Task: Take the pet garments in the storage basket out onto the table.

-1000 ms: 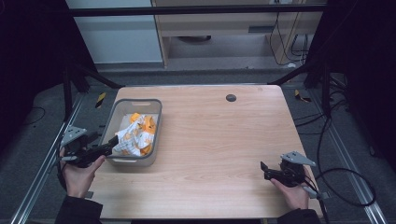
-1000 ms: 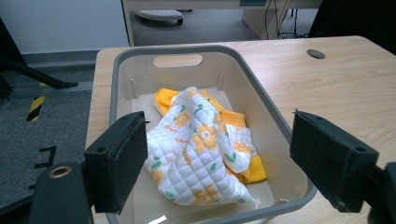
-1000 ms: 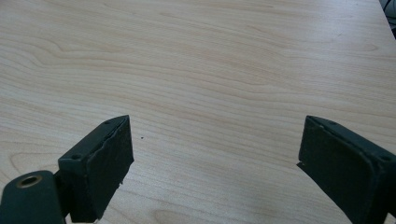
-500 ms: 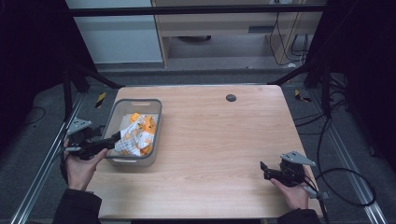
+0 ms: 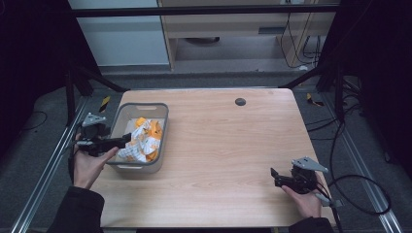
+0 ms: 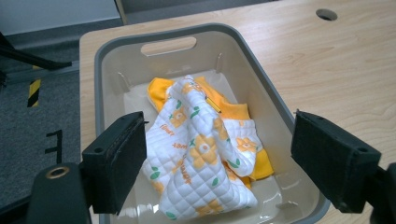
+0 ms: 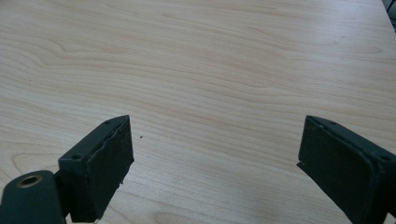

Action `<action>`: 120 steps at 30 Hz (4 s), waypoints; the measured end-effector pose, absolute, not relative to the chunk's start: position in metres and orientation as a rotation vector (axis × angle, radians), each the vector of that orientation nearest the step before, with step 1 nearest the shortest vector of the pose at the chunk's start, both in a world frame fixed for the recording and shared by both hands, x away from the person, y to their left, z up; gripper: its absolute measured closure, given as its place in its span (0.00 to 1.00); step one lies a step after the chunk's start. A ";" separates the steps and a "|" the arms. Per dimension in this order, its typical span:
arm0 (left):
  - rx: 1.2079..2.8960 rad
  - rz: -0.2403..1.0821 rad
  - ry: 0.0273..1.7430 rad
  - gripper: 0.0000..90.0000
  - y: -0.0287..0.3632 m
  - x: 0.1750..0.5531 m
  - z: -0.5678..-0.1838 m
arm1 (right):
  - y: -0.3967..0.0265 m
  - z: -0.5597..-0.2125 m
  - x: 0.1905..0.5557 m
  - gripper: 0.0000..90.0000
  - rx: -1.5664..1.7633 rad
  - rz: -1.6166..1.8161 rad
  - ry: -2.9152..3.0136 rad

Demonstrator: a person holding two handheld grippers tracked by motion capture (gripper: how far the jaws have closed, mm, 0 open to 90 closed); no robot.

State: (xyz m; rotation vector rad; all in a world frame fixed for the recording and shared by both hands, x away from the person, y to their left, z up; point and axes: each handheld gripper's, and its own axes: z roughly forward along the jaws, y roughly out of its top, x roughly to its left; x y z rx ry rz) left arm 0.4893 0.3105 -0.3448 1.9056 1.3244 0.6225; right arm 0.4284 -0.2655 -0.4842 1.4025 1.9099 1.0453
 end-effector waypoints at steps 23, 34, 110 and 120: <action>2.063 0.554 1.356 0.19 0.306 0.523 -0.353 | -0.265 -0.486 0.429 0.12 1.396 1.035 1.935; 2.123 0.529 1.380 0.18 0.299 0.540 -0.366 | -0.266 -0.486 0.429 0.12 1.397 1.037 1.934; 2.304 0.295 1.517 0.66 0.288 0.571 -0.424 | -0.262 -0.490 0.433 0.12 1.387 1.029 2.005; 2.324 0.267 1.515 0.78 0.288 0.570 -0.423 | -0.262 -0.490 0.433 0.12 1.386 1.026 2.008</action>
